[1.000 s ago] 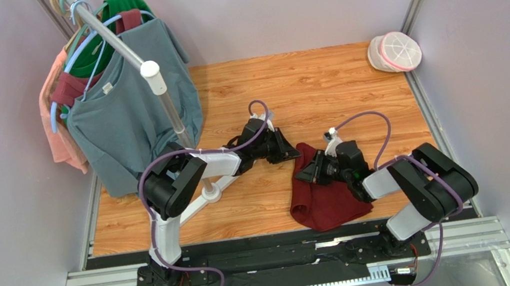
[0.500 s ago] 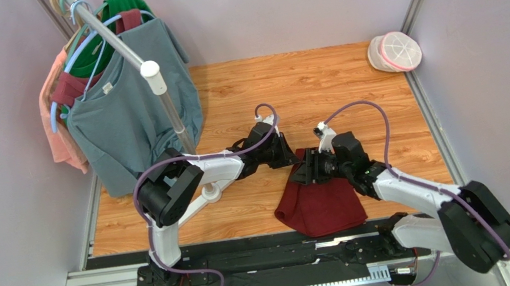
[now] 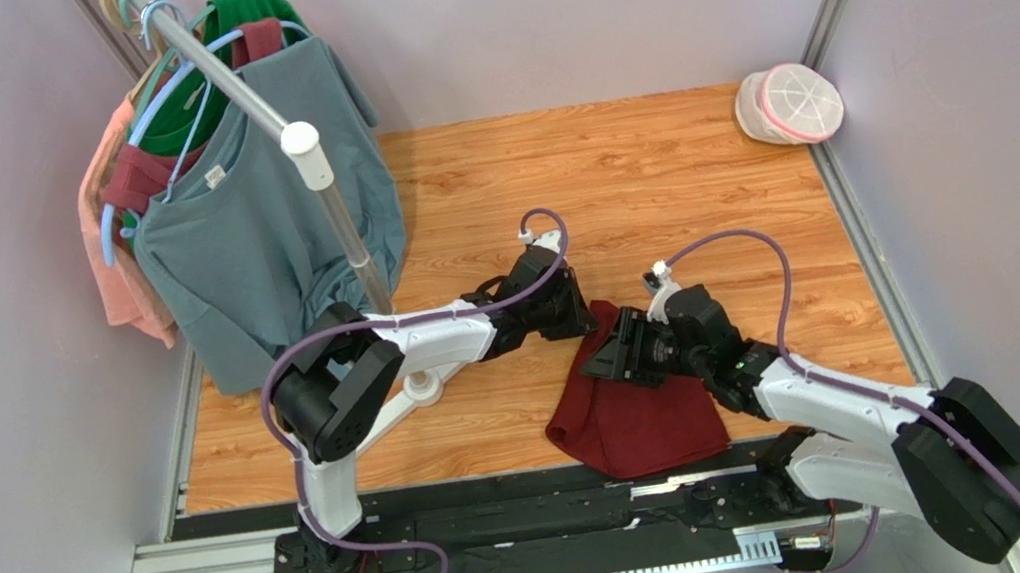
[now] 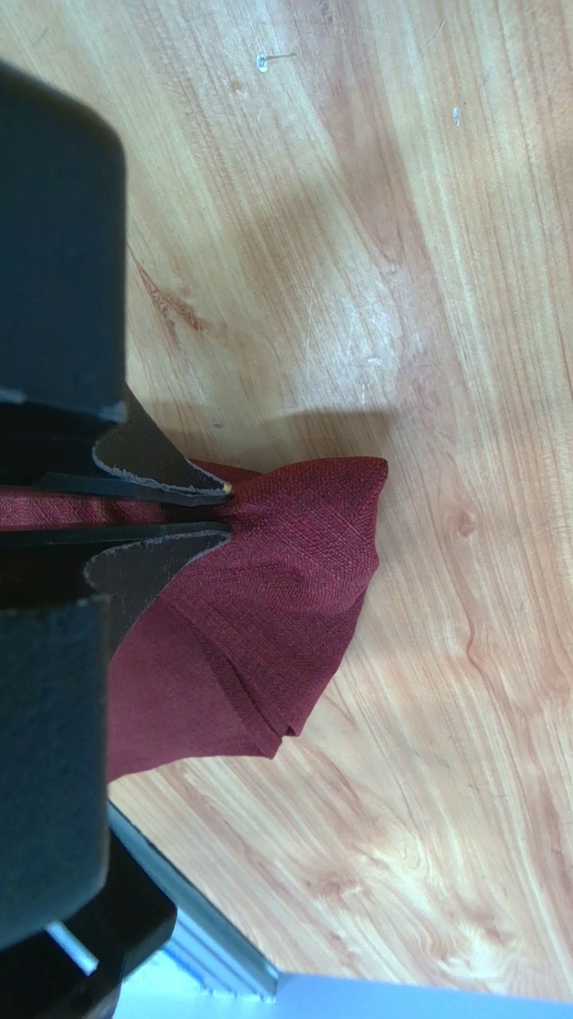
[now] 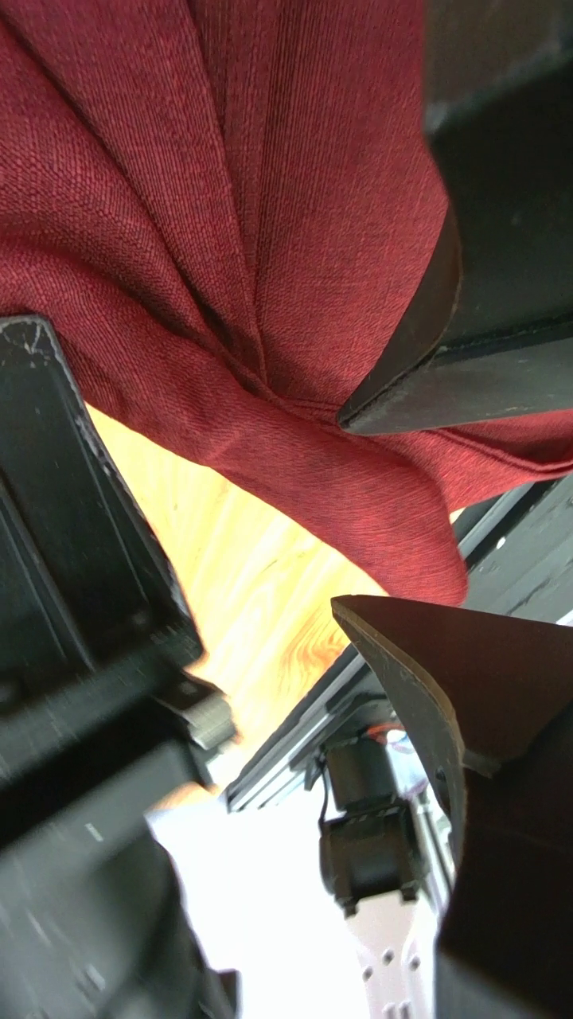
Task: Fold the napkin, place the utensils inside, and roll it up
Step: Roll the napkin with the utensil
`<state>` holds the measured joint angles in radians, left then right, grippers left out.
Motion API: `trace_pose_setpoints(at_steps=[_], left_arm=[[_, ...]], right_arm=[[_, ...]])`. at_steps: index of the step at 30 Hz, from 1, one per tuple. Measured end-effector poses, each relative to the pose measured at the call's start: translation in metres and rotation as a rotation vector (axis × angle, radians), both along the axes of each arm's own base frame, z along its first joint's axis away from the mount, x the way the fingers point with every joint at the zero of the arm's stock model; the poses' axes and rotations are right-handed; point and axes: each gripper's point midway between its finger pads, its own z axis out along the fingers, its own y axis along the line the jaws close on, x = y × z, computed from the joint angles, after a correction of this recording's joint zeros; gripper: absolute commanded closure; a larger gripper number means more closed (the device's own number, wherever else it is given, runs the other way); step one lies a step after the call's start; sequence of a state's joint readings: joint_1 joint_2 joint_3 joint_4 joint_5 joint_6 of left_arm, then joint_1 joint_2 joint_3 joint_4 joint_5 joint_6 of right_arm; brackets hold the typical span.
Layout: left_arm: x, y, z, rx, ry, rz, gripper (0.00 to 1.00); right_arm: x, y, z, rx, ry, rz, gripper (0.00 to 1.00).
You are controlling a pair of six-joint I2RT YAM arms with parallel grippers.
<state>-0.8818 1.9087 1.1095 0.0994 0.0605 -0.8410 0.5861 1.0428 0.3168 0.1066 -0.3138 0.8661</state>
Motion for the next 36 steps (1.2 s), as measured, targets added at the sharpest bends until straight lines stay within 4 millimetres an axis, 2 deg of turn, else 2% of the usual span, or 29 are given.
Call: trace_pose_setpoints(at_steps=[9,17,24,30,31,34,36], left_arm=[[0.000,-0.001,0.003,0.067,-0.047,-0.004,1.00],[-0.002,0.000,0.003,0.099,-0.057,-0.009,1.00],[-0.002,-0.001,0.004,0.118,-0.067,-0.006,1.00],[-0.003,-0.002,0.004,0.126,-0.076,-0.005,1.00],[-0.003,-0.002,0.004,0.127,-0.077,-0.004,1.00],[-0.003,-0.001,0.004,0.133,-0.080,0.001,1.00],[-0.001,0.001,0.004,0.140,-0.087,0.008,0.91]], right_arm=[[0.011,0.007,-0.004,0.046,0.028,-0.050,0.56],[0.014,0.006,-0.025,0.006,0.078,-0.067,0.58],[0.021,0.011,-0.030,0.020,0.077,-0.074,0.60],[0.027,0.012,-0.040,0.005,0.086,-0.088,0.78],[0.028,0.012,-0.042,0.002,0.090,-0.092,0.88],[0.031,0.013,-0.045,0.005,0.092,-0.102,0.99],[0.033,0.014,-0.046,0.011,0.091,-0.107,1.00]])
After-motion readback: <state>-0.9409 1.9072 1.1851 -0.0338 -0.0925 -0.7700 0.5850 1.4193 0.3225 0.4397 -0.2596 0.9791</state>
